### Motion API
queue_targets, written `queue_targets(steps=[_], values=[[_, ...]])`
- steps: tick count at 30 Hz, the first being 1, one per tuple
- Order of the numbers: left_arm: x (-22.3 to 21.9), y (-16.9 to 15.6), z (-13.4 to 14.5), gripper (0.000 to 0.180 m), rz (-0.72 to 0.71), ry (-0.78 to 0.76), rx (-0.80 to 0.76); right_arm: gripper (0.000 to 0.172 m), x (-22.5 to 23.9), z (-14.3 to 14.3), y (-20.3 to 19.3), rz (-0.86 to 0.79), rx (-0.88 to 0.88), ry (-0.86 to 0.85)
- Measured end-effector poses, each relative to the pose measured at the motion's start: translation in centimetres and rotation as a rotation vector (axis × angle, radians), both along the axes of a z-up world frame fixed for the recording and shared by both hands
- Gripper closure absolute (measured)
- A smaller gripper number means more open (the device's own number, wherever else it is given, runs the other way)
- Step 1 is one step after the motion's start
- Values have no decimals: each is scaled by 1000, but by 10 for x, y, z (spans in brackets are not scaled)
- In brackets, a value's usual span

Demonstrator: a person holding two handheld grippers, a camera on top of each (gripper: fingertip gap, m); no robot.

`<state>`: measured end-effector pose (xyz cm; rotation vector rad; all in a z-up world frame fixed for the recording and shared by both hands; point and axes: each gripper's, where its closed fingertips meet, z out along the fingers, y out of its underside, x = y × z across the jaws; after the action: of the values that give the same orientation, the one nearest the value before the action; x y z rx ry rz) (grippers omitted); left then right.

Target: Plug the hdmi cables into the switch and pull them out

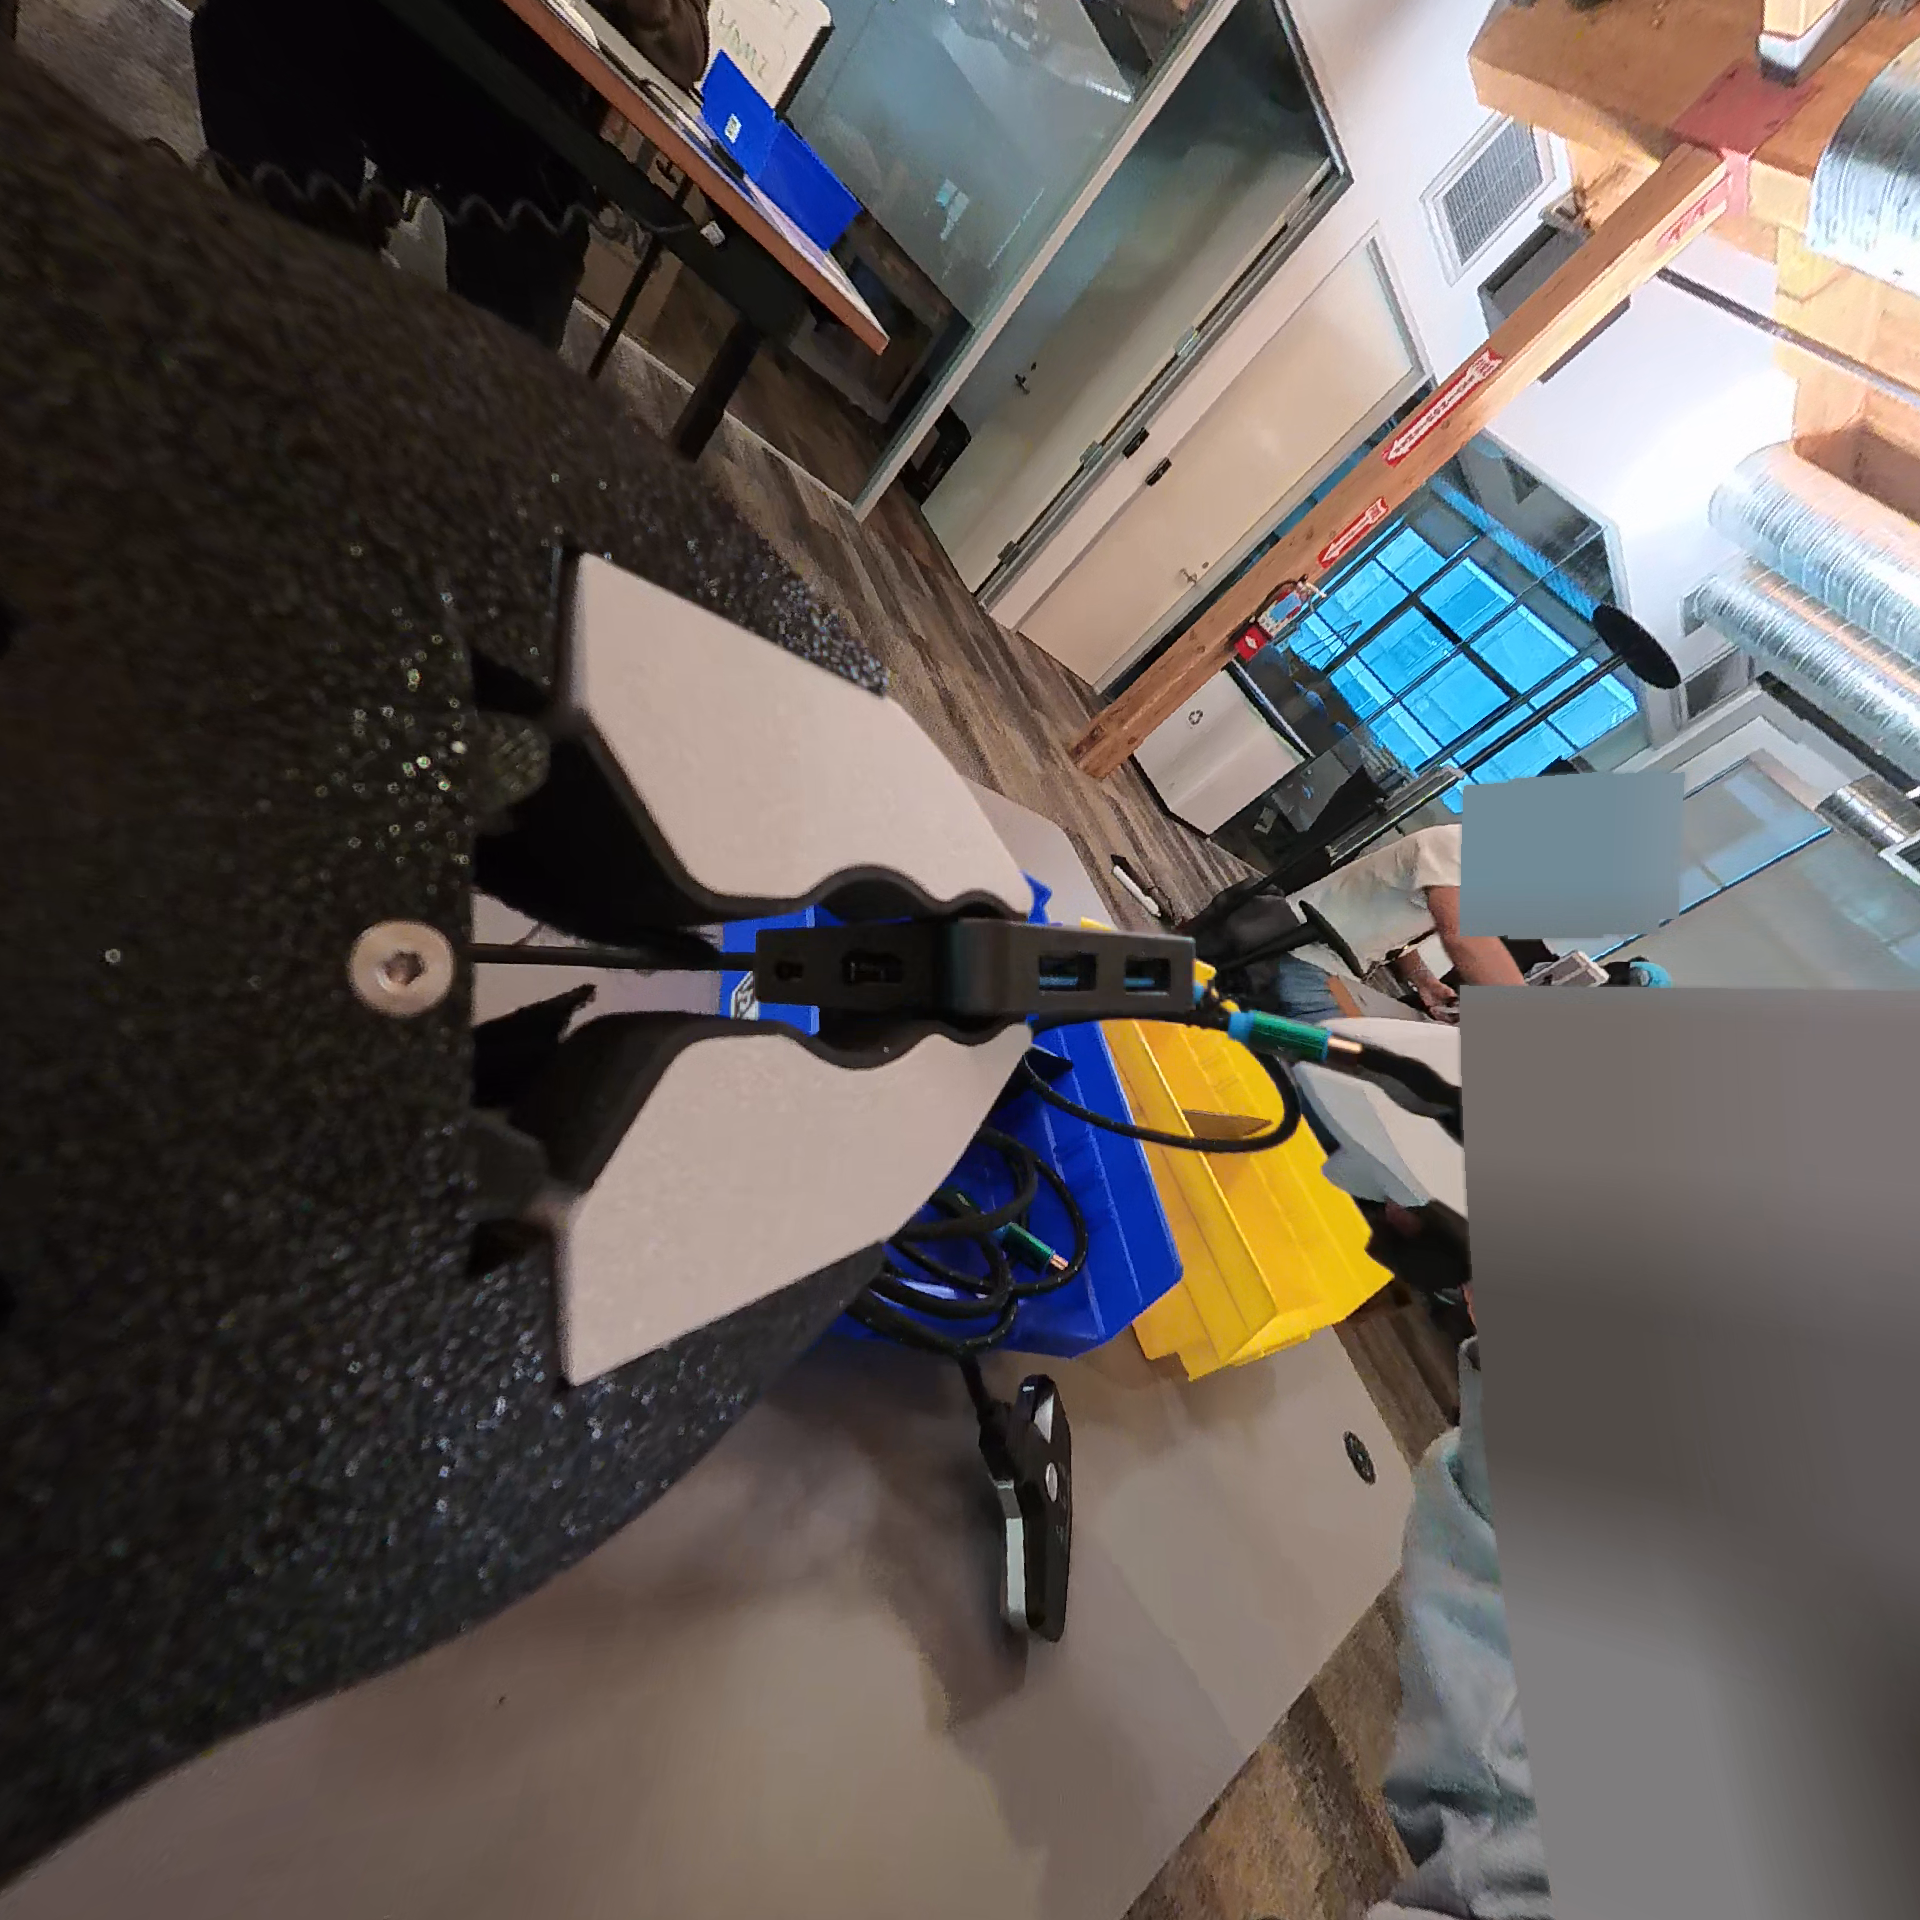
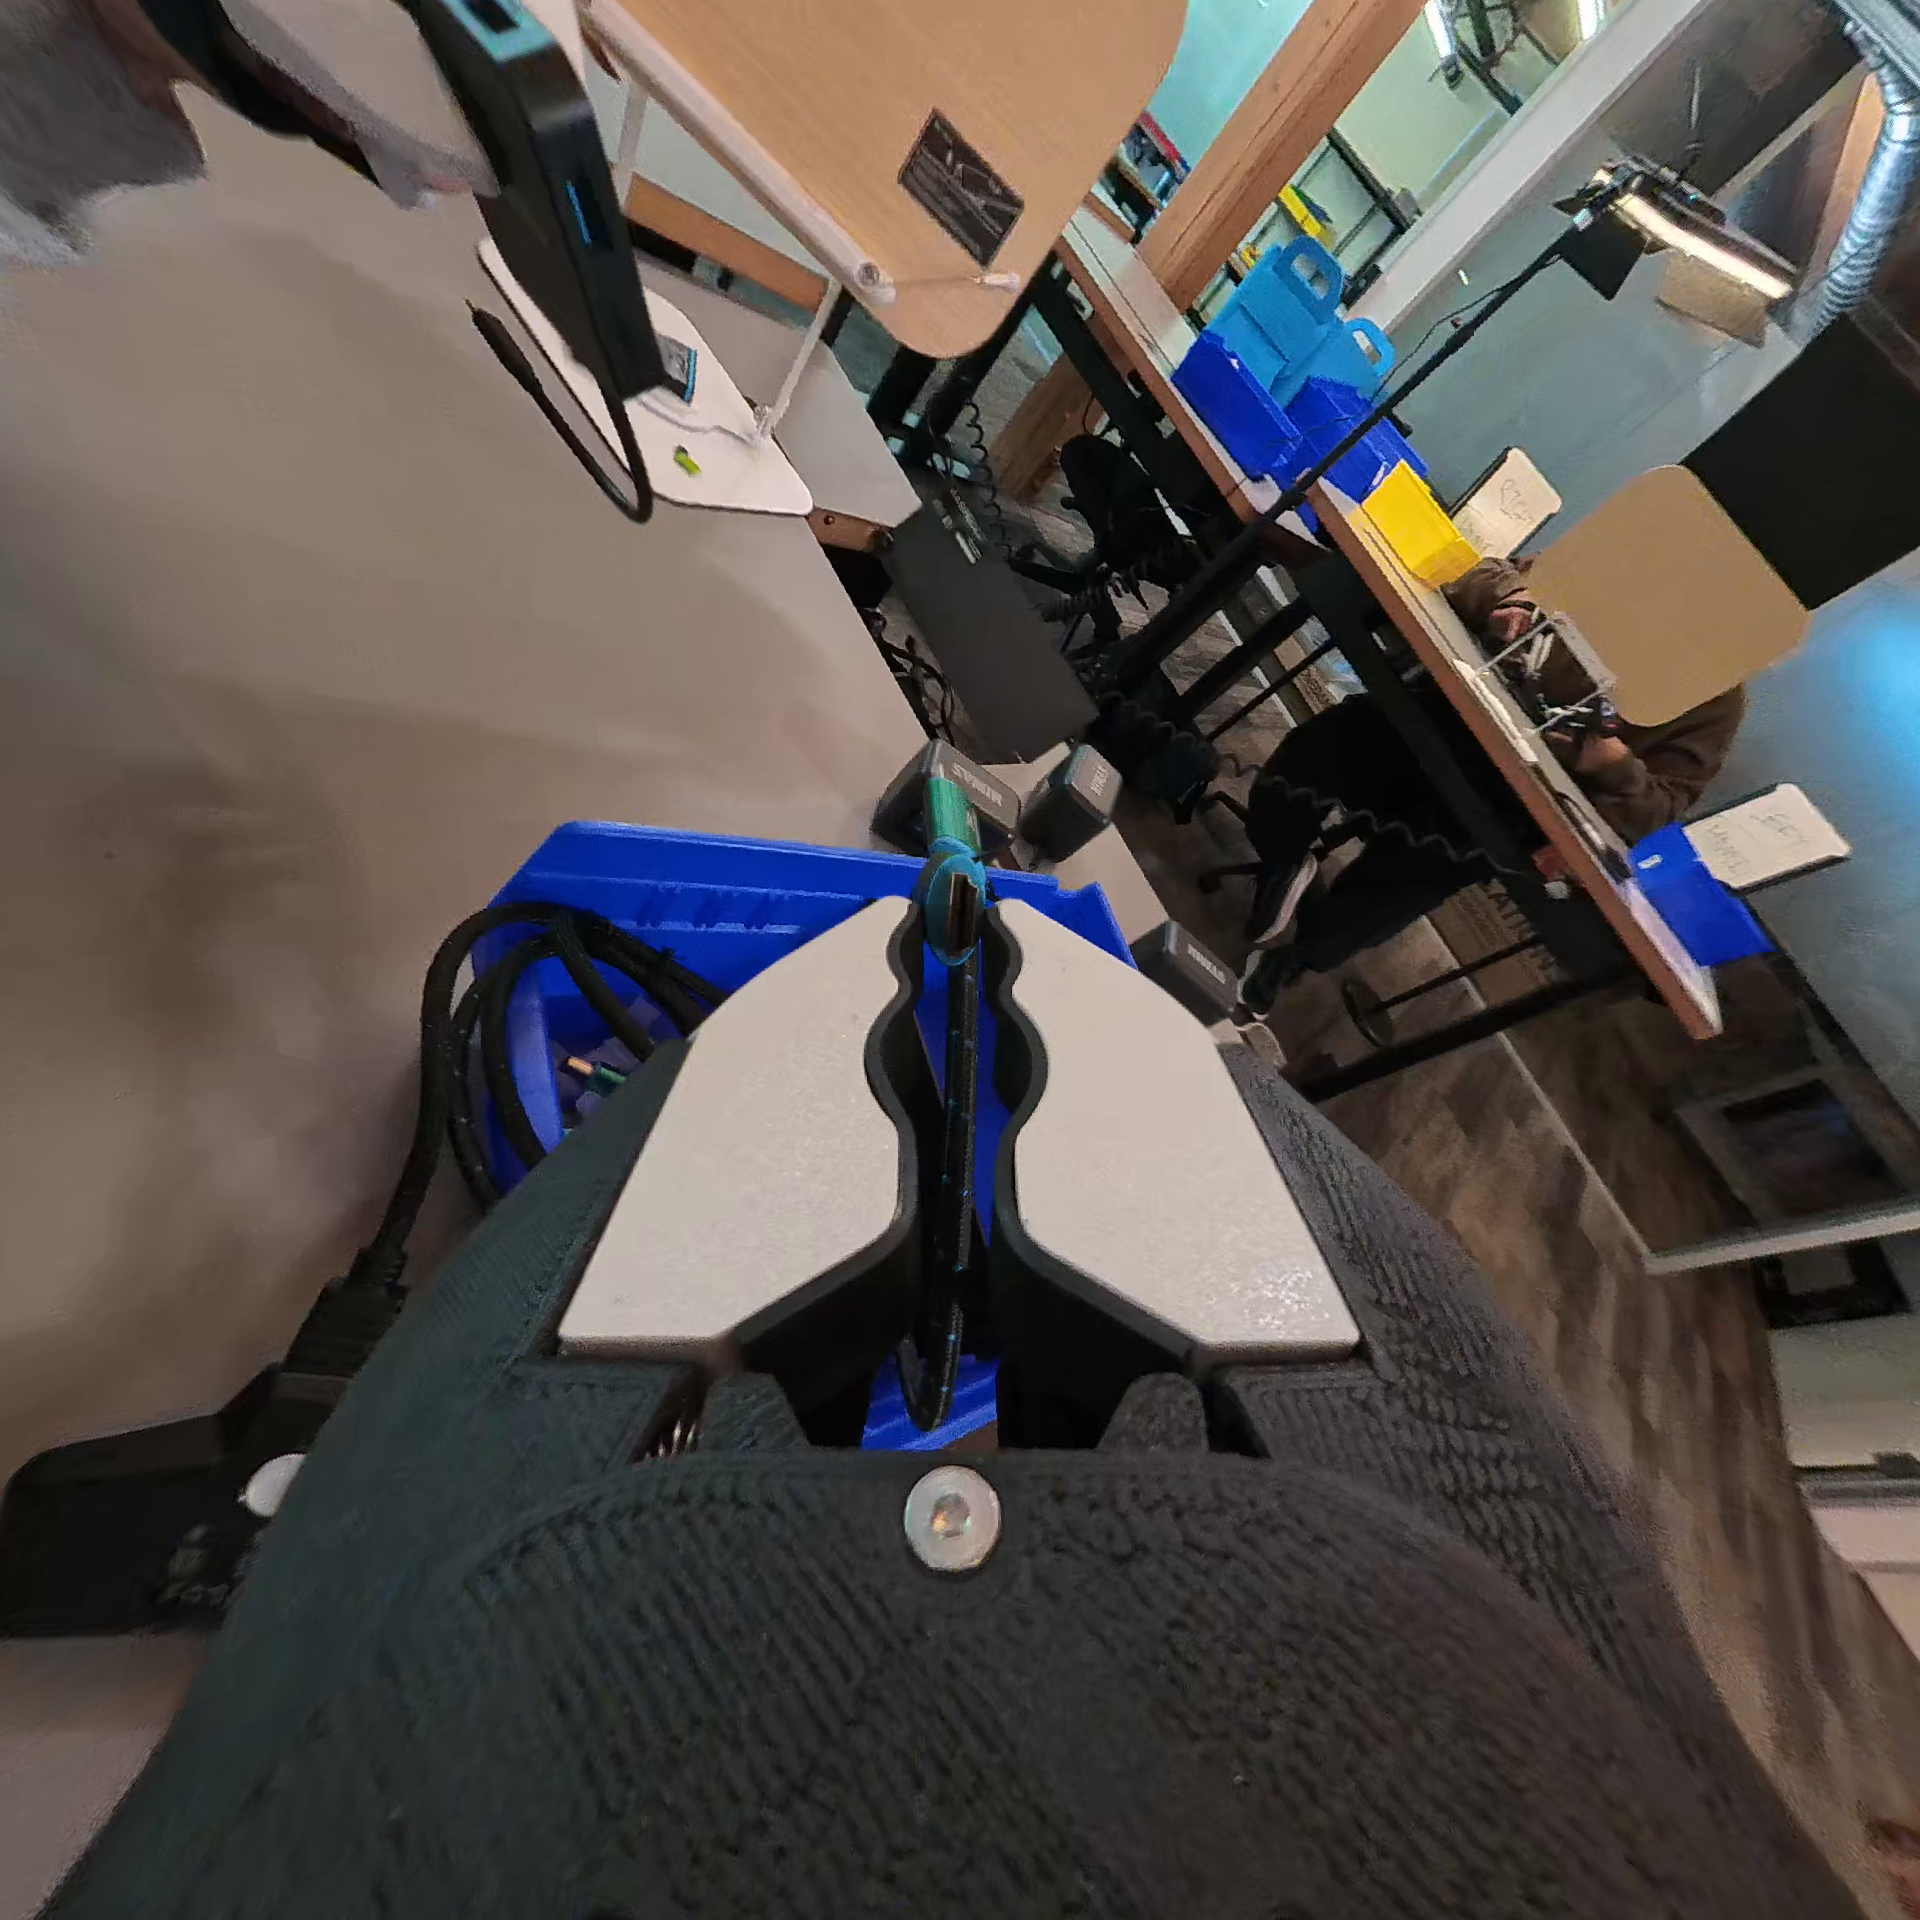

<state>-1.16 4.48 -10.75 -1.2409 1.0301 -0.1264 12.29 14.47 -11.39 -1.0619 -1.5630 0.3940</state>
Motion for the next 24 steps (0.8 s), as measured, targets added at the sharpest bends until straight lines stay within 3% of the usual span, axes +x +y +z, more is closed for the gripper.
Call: queue_targets(steps=[18,24], values=[[-4,0,-16,167,-10,42,-67,161,-69,-58,-33,62,261,-248],[4,-33,9,167,-279,-142,-5,161,-63,-49,-33,16,303,-237]])
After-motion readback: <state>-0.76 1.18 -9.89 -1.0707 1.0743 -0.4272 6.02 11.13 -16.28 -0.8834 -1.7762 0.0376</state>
